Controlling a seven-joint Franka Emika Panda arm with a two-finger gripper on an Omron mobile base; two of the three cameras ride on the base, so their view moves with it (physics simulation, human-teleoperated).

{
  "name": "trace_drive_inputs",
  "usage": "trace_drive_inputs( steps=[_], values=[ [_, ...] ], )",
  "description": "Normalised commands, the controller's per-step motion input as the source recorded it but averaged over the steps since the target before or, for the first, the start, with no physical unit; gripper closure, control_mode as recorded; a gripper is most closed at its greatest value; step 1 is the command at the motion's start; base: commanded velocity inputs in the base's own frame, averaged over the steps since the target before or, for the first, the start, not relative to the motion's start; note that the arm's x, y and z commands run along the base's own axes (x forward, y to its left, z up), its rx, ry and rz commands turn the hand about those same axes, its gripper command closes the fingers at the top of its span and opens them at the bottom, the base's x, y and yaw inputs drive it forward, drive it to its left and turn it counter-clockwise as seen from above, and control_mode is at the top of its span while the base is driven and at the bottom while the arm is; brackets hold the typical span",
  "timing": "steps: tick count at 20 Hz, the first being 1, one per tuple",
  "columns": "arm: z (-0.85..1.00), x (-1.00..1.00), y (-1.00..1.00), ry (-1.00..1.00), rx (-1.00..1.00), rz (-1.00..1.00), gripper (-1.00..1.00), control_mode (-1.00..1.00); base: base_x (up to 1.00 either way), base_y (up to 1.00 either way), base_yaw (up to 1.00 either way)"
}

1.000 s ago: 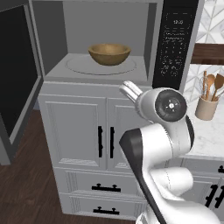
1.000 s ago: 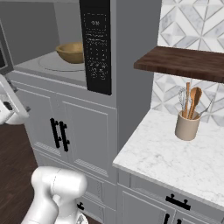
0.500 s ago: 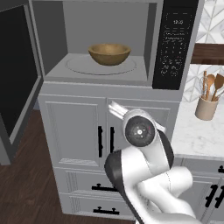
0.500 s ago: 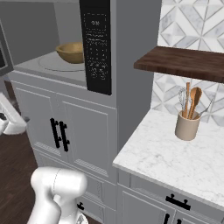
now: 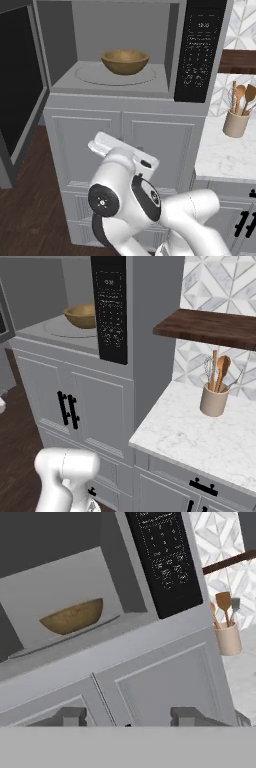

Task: Open the microwave, place the bowl with waffle inside the microwave, then close the microwave door and turn it on.

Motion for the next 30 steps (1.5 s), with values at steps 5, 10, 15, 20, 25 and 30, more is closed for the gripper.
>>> trace_drive_inputs(
  steps=[5,10,15,20,25,30],
  values=[
    [-0.38,-0.02,0.26,-0.36,-0.09,0.00,1.00,-1.00,0.00,0.00,0.00],
    [-0.30,-0.01,0.28,-0.44,-0.05,0.00,1.00,-1.00,0.00,0.00,0.00],
    [-0.09,-0.02,0.42,-0.49,-0.02,0.00,1.00,-1.00,0.00,0.00,0.00],
    [0.00,-0.05,0.65,-0.36,0.00,0.00,1.00,-1.00,0.00,0.00,0.00],
    [0.00,0.00,0.91,-0.25,-0.03,0.00,1.00,-1.00,0.00,0.00,0.00],
    [0.00,-0.03,0.95,-0.21,-0.06,0.00,1.00,-1.00,0.00,0.00,0.00]
  ],
)
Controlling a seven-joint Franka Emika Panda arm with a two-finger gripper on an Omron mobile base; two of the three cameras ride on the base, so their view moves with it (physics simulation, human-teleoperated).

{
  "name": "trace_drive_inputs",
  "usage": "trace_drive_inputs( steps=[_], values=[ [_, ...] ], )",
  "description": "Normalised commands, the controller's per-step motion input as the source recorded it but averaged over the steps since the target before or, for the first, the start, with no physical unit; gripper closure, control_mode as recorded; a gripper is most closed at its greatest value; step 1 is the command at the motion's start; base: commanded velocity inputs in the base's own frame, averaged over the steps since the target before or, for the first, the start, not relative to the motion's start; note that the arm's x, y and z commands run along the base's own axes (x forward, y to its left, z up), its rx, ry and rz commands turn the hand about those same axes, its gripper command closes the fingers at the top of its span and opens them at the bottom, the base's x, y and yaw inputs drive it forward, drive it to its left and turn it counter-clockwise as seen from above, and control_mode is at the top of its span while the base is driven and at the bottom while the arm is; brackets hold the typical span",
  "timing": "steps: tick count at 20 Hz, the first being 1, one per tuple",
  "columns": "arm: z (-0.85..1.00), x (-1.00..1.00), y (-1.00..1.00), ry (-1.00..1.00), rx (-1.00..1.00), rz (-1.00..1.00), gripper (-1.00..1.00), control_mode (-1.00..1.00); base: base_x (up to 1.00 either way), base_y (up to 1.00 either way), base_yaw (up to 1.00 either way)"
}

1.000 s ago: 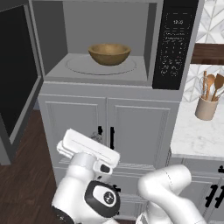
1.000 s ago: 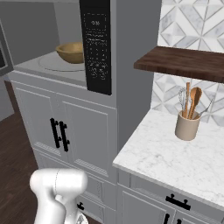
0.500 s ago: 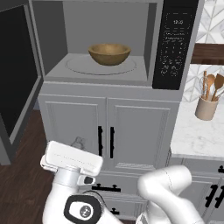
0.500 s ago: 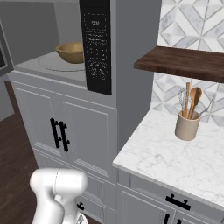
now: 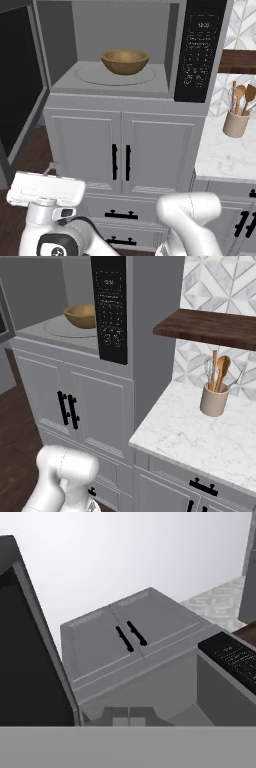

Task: Open the microwave, place the bowl with waffle inside the microwave, then close the microwave door and turn it on.

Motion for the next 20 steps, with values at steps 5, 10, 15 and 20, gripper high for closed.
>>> trace_drive_inputs(
  steps=[5,10,15,20],
  values=[
    [-0.23,0.09,0.86,-0.12,-0.09,-0.01,1.00,-1.00,0.00,0.00,0.00],
    [-0.41,0.24,0.61,-0.06,-0.08,-0.04,1.00,-1.00,0.00,0.00,0.00],
    [-0.13,0.21,0.48,-0.05,-0.03,-0.03,1.00,-1.00,0.00,0.00,0.00],
    [0.00,0.34,0.72,-0.01,-0.09,-0.04,1.00,-1.00,0.00,0.00,0.00]
  ],
)
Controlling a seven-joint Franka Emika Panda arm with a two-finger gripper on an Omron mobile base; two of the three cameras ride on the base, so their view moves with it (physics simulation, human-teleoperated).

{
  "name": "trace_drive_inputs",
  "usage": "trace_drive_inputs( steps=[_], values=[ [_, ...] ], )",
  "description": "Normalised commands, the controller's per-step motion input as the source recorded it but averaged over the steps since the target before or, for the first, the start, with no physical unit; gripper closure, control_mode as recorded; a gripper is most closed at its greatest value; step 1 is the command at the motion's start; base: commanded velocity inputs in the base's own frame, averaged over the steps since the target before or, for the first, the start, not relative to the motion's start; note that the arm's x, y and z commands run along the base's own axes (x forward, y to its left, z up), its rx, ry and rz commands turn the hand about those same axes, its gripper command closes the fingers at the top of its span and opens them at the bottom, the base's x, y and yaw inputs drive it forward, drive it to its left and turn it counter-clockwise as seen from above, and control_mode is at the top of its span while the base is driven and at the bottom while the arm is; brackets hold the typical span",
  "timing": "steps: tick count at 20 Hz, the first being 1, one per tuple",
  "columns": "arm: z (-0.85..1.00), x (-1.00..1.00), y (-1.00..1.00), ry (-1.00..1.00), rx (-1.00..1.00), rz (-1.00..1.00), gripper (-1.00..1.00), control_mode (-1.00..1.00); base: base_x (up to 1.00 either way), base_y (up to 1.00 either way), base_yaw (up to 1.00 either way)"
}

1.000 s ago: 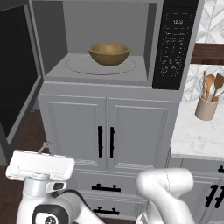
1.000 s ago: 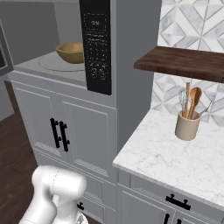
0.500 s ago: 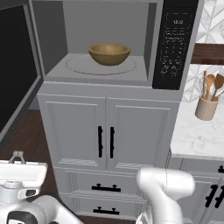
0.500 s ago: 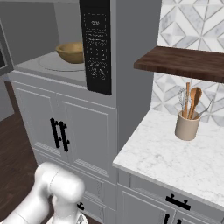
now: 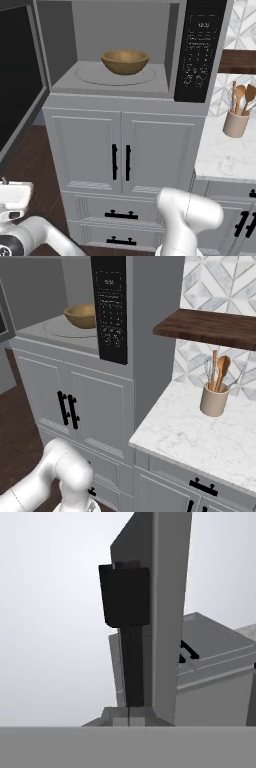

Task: Open the microwave, place the bowl with waffle inside the microwave, then close the microwave door and turn it on.

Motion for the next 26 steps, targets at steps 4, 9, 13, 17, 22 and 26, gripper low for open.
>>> trace_drive_inputs(
  steps=[4,9,13,17,22,26],
  values=[
    [0.00,0.34,0.71,0.00,-0.11,-0.05,1.00,-1.00,0.00,0.00,0.00],
    [0.31,0.13,0.34,0.00,0.00,-0.07,1.00,-1.00,0.00,0.00,0.00],
    [0.76,0.02,0.00,0.00,0.06,-0.10,1.00,-1.00,0.00,0.00,0.00],
    [0.87,0.00,-0.30,0.00,0.18,-0.11,1.00,-1.00,0.00,0.00,0.00],
    [0.66,0.00,-0.93,0.00,0.42,-0.12,1.00,-1.00,0.00,0.00,0.00],
    [0.60,-0.02,-1.00,-0.02,0.61,-0.07,1.00,-1.00,0.00,0.00,0.00]
  ],
)
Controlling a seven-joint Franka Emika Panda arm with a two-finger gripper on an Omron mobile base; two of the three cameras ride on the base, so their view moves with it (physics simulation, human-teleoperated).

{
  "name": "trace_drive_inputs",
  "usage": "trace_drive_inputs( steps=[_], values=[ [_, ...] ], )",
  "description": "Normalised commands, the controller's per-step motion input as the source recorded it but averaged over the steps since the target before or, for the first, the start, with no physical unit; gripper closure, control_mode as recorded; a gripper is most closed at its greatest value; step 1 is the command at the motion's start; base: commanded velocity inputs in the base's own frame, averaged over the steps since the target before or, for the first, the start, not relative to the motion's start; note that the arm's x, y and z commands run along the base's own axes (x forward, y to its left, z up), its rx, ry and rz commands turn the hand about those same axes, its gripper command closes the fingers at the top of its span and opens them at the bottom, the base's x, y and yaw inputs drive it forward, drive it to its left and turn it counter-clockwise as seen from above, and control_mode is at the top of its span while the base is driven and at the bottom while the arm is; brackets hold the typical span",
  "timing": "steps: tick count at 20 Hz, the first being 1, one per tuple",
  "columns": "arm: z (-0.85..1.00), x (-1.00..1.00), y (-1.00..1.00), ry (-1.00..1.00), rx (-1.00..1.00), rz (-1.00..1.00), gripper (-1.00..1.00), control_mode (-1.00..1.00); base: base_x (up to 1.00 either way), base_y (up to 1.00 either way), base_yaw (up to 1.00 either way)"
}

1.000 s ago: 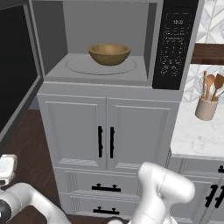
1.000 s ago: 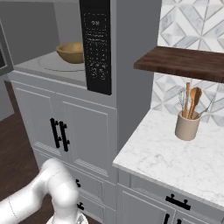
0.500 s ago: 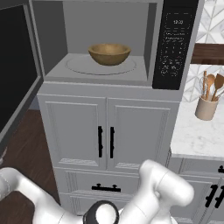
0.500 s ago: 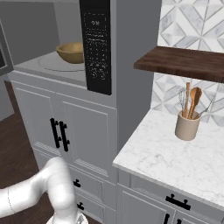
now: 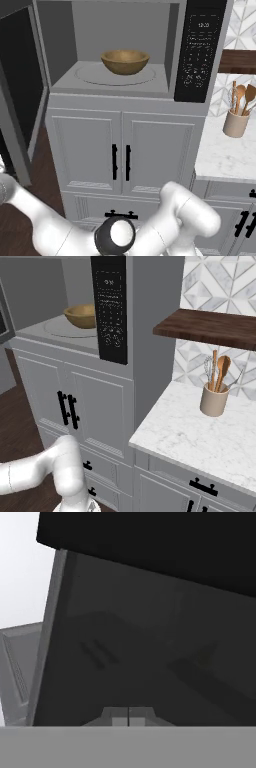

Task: Open the microwave, place the bowl with waffle inside the microwave, then close the microwave door and turn it on.

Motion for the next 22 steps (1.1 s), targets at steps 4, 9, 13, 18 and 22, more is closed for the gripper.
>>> trace_drive_inputs(
  steps=[4,9,13,18,22],
  values=[
    [0.64,-0.01,-1.00,0.01,0.58,0.00,1.00,-1.00,0.00,0.00,0.00],
    [0.20,0.01,-1.00,0.21,0.48,0.00,1.00,-1.00,0.00,0.00,0.00],
    [0.00,0.23,-1.00,0.32,0.38,0.00,1.00,-1.00,0.00,0.00,0.00],
    [0.00,0.35,-1.00,0.33,0.36,0.00,1.00,-1.00,0.00,0.00,0.00],
    [0.12,0.63,-1.00,0.25,0.41,0.00,1.00,-1.00,0.00,0.00,0.00]
  ],
)
